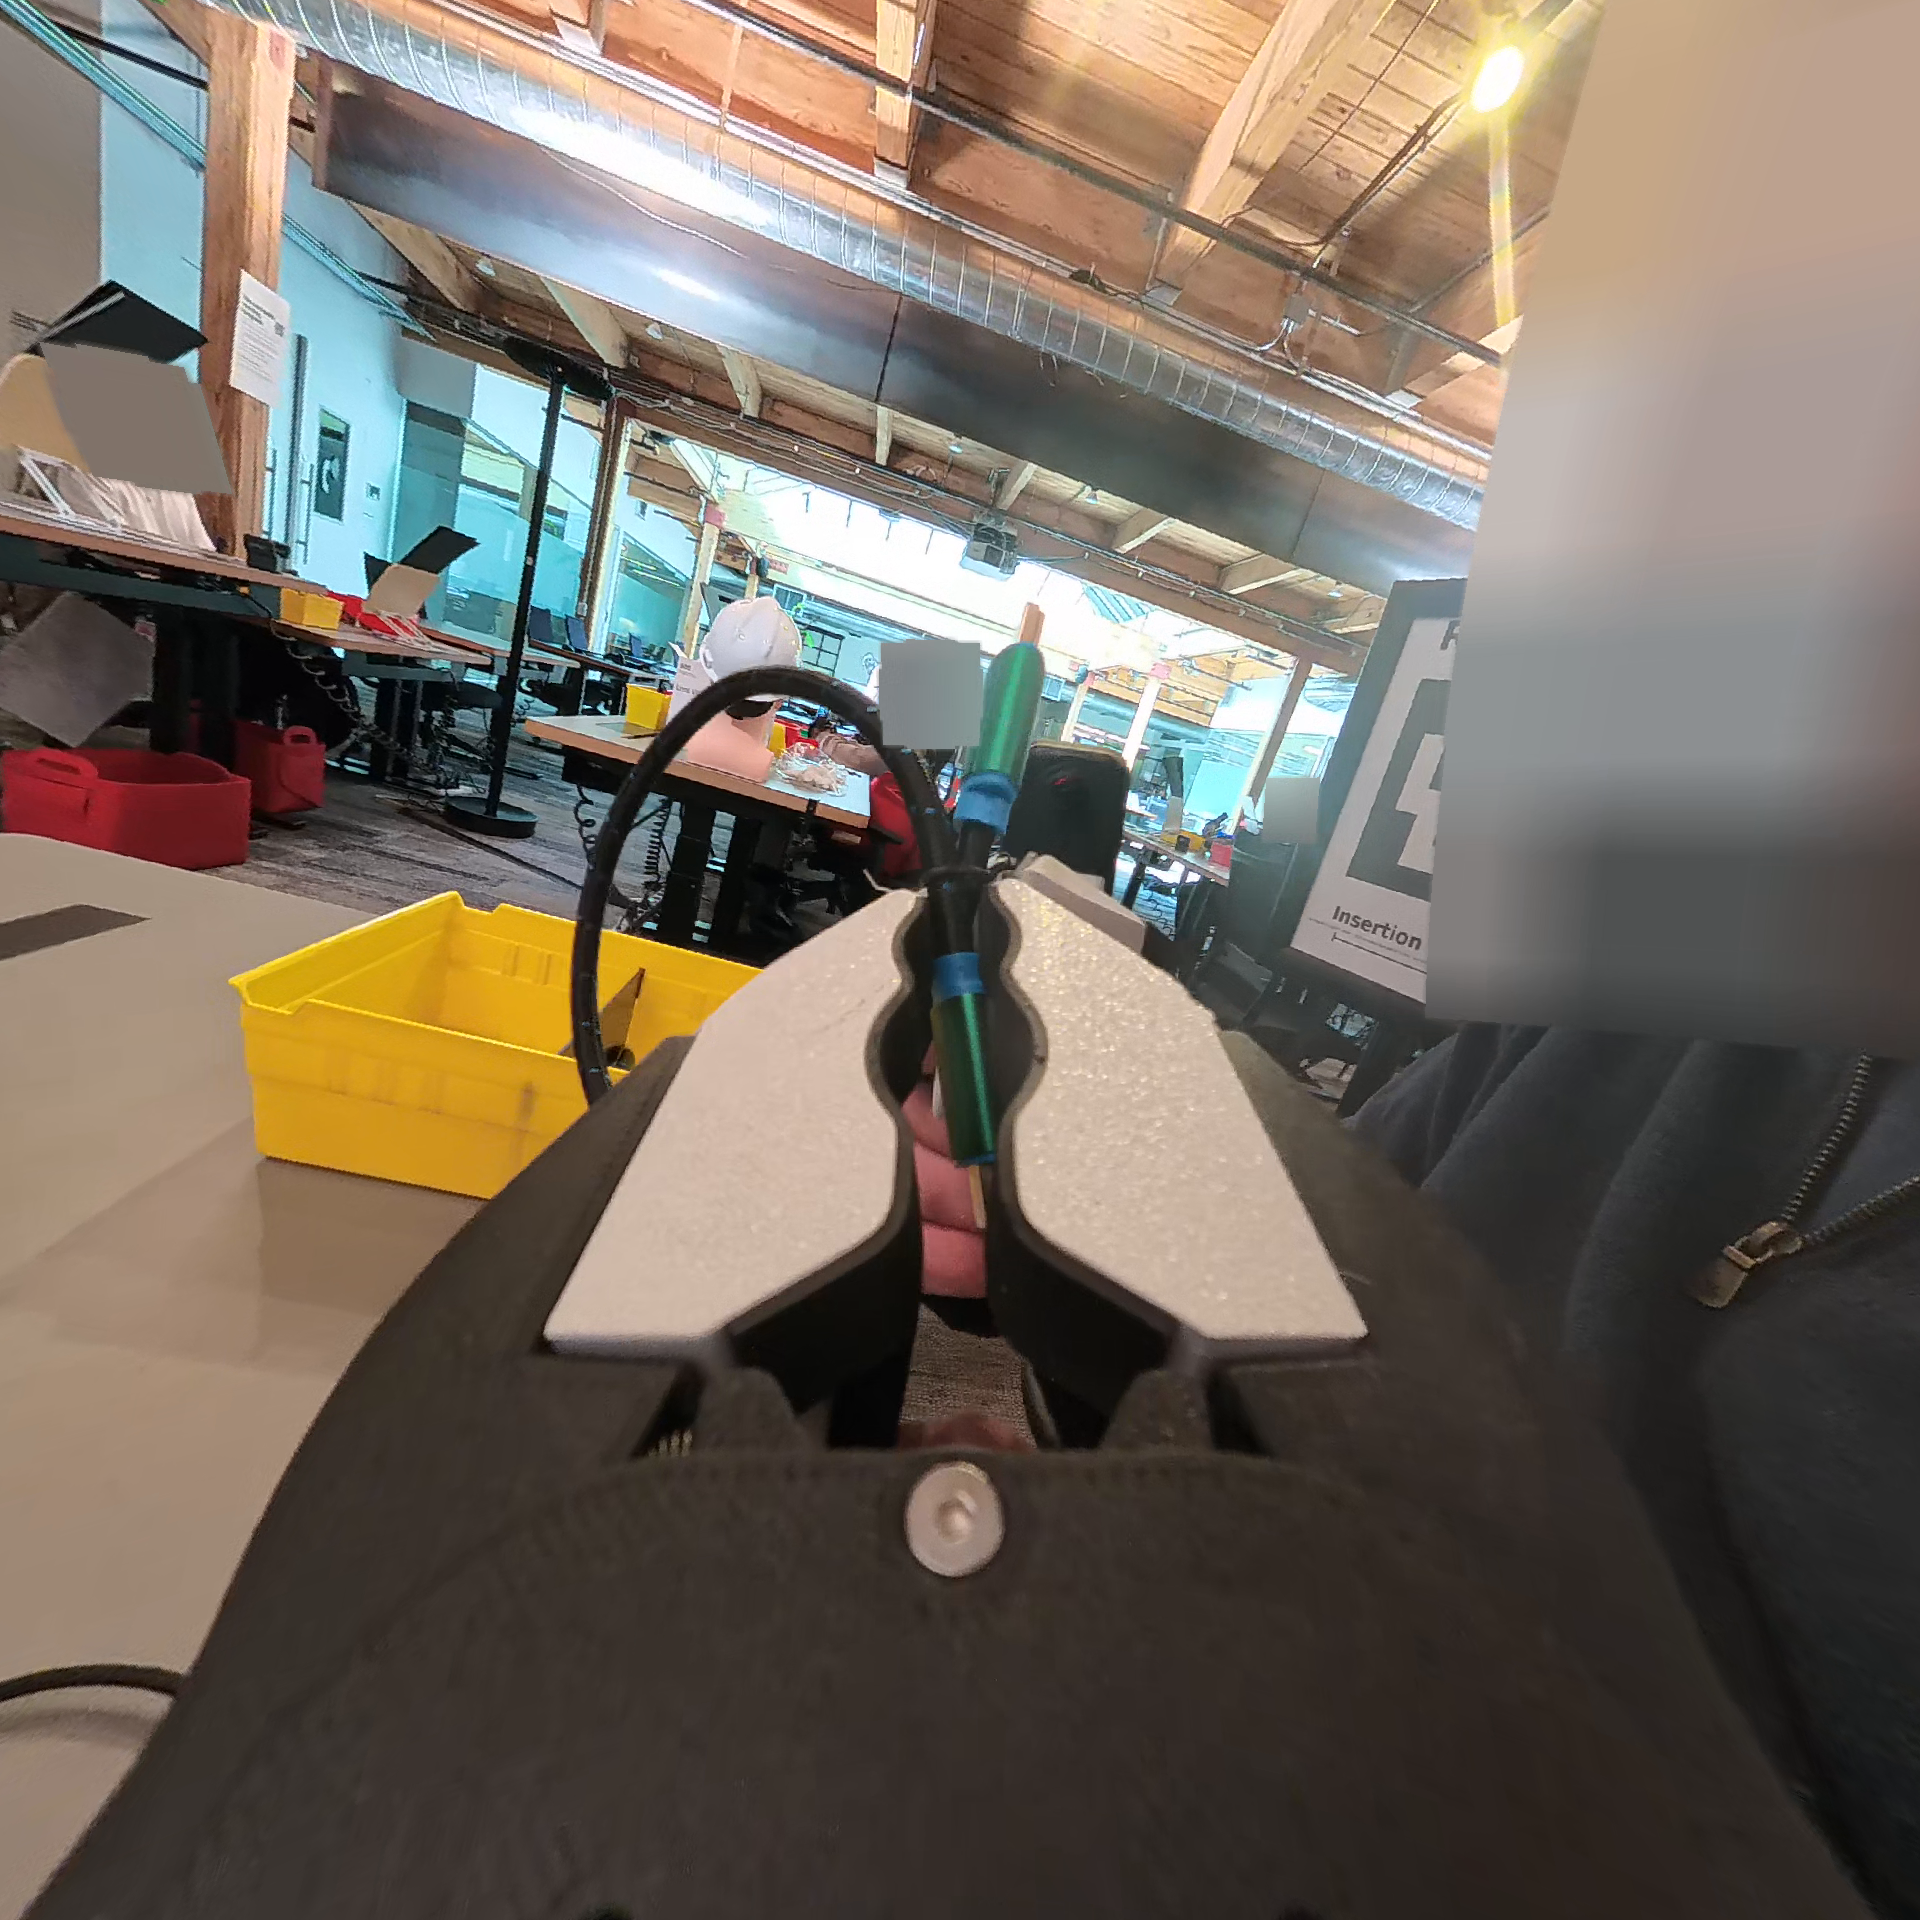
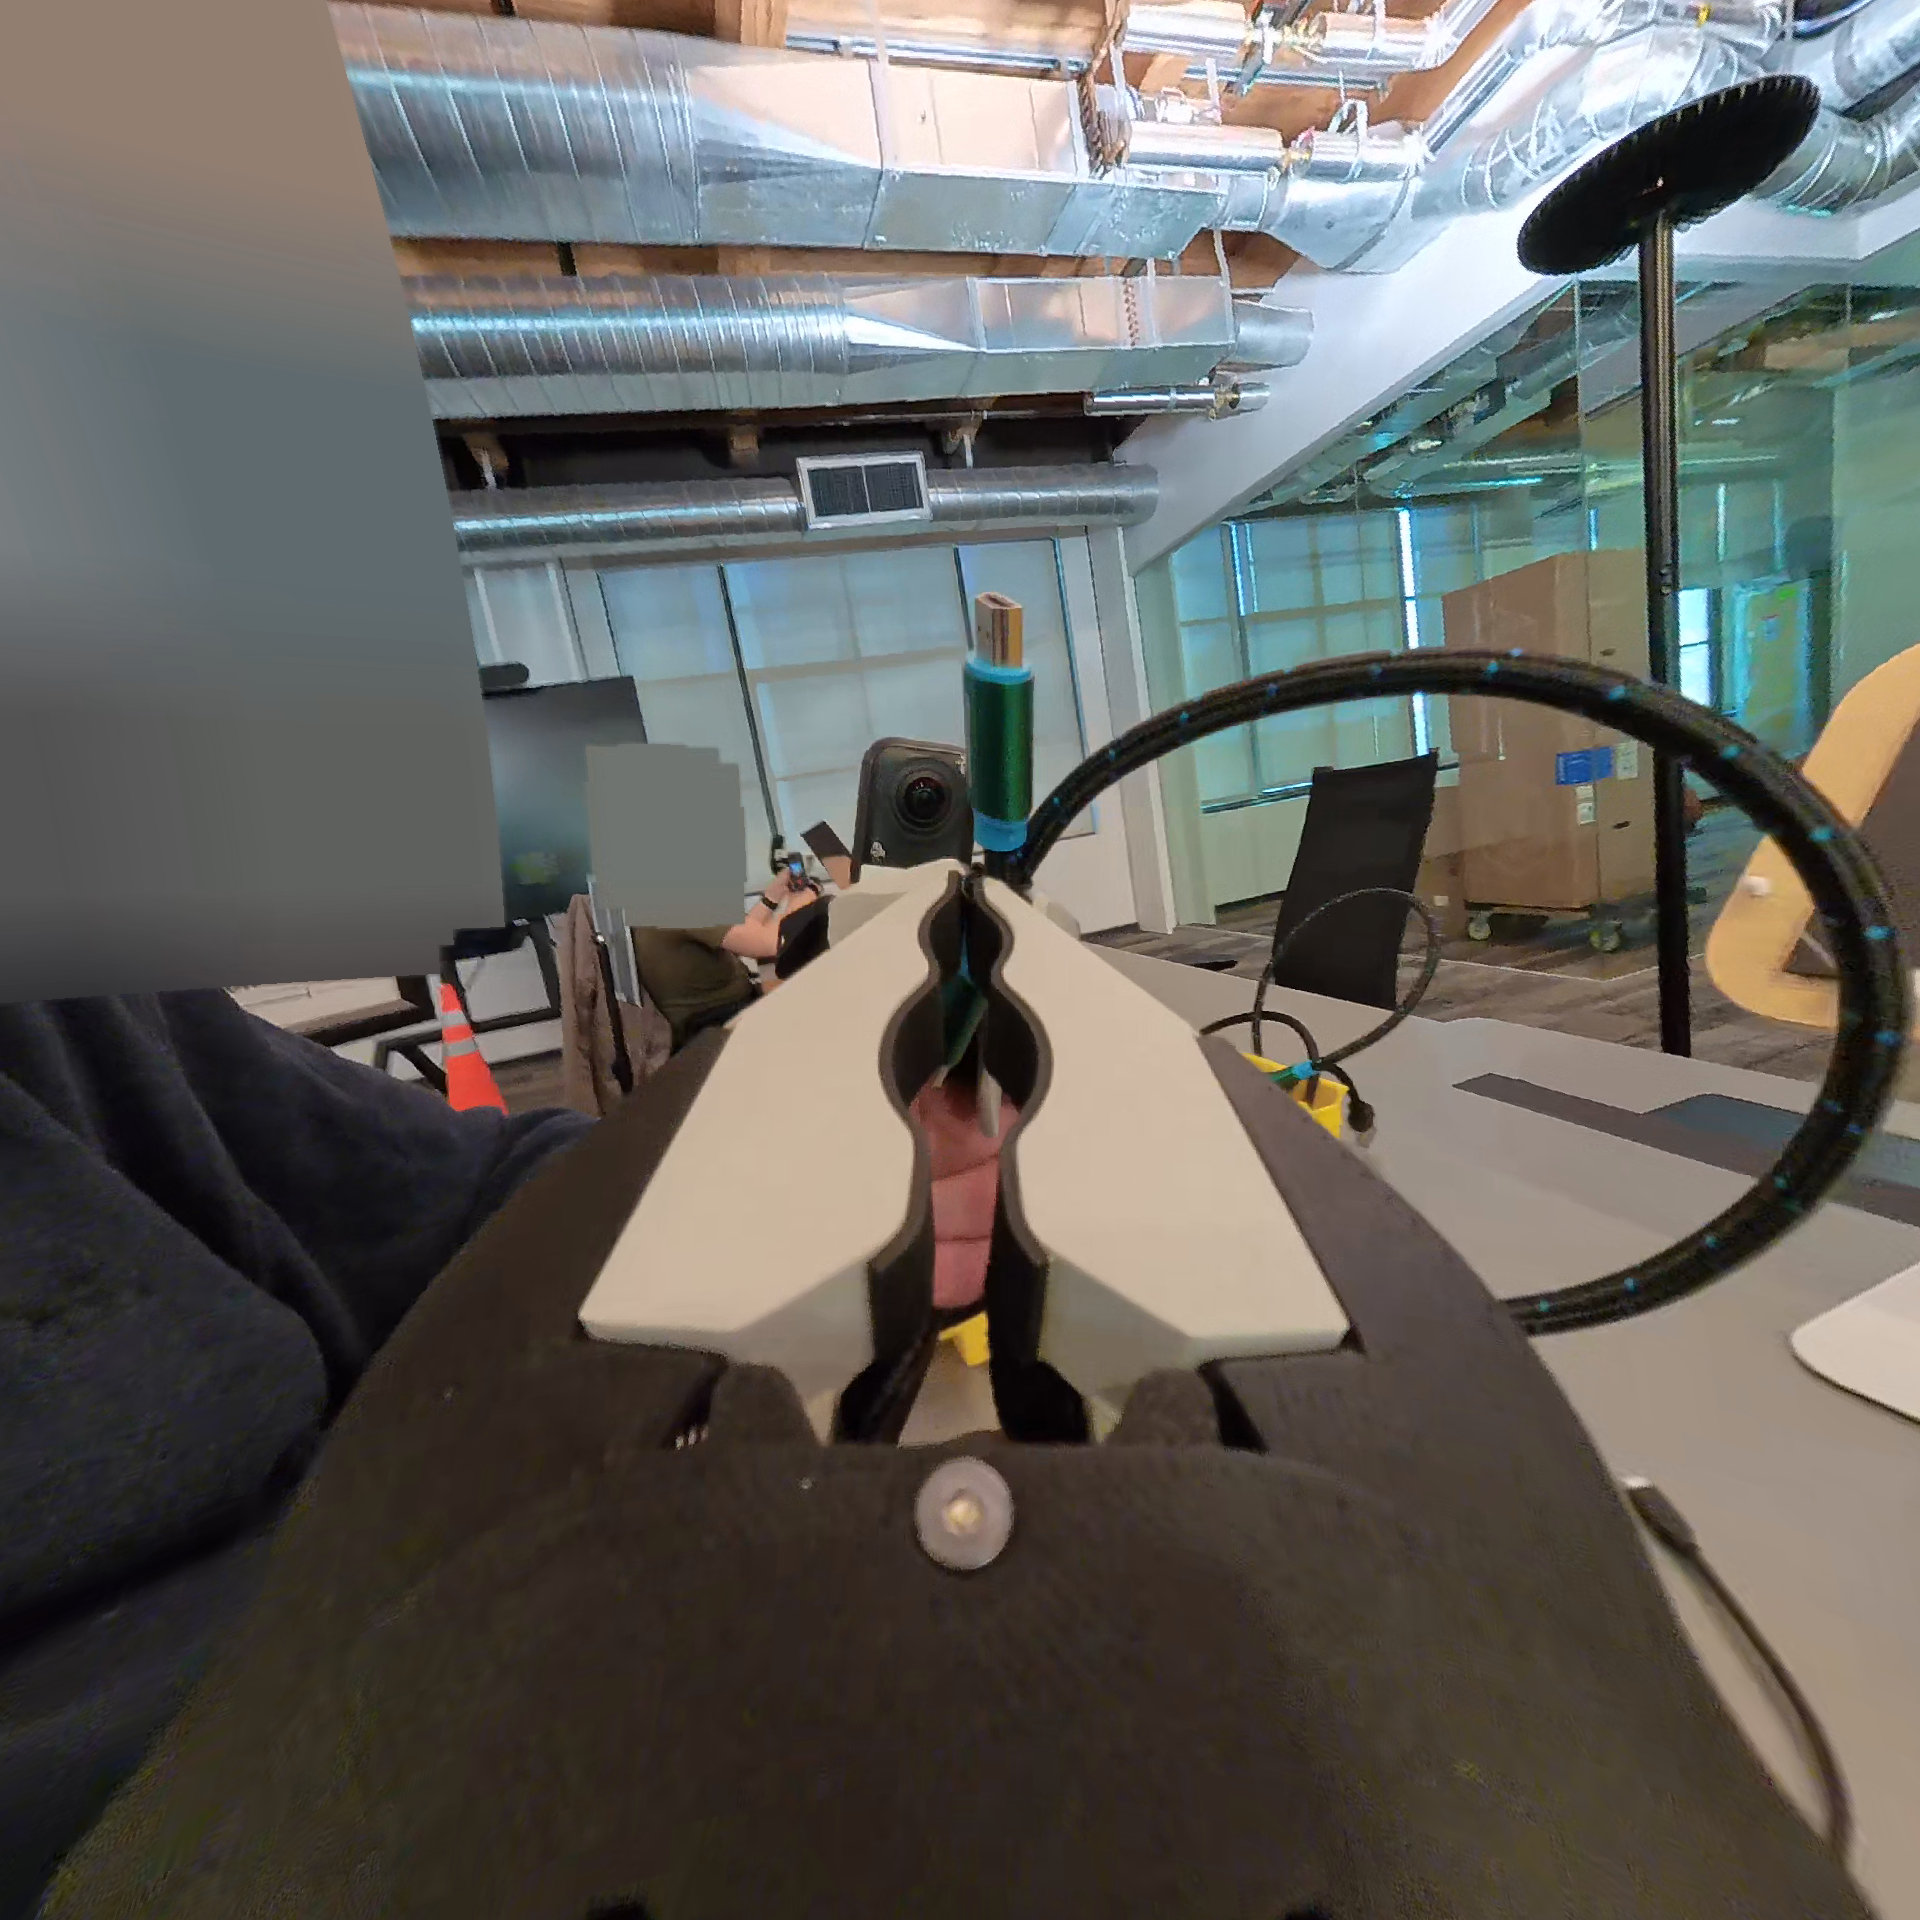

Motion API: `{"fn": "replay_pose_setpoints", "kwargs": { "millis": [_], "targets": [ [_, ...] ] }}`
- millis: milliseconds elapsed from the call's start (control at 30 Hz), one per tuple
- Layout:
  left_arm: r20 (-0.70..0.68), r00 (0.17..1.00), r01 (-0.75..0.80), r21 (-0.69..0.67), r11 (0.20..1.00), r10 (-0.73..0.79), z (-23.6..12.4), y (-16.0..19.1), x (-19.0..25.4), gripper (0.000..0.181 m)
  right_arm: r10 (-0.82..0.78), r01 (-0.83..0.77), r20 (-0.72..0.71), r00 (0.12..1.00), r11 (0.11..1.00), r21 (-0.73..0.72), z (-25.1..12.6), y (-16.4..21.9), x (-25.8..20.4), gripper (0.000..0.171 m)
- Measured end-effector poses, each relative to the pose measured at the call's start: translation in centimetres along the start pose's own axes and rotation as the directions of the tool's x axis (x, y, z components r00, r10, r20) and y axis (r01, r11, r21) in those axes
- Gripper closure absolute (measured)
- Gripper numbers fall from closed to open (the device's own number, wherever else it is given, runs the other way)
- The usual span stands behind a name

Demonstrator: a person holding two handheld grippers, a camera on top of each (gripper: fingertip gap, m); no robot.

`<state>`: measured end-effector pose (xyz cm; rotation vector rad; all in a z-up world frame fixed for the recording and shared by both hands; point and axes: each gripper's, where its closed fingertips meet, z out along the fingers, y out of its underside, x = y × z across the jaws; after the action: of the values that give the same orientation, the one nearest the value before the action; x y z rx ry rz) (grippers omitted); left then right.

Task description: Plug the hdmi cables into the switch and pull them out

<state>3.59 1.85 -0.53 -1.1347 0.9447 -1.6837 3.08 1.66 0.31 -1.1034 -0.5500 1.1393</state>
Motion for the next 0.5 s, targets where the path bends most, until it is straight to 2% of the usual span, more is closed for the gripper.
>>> {"fn": "replay_pose_setpoints", "kwargs": {
  "millis": [500],
  "targets": [
    [0.059, 0.993, -0.099, -0.013, 0.995, 0.100, 0.02, -0.25, -0.02, 0.174, 0.174, -0.176, 0.047, 0.984, 0.982, 0.066, 0.05, -0.32, 0.06, 0.171]
  ]
}}
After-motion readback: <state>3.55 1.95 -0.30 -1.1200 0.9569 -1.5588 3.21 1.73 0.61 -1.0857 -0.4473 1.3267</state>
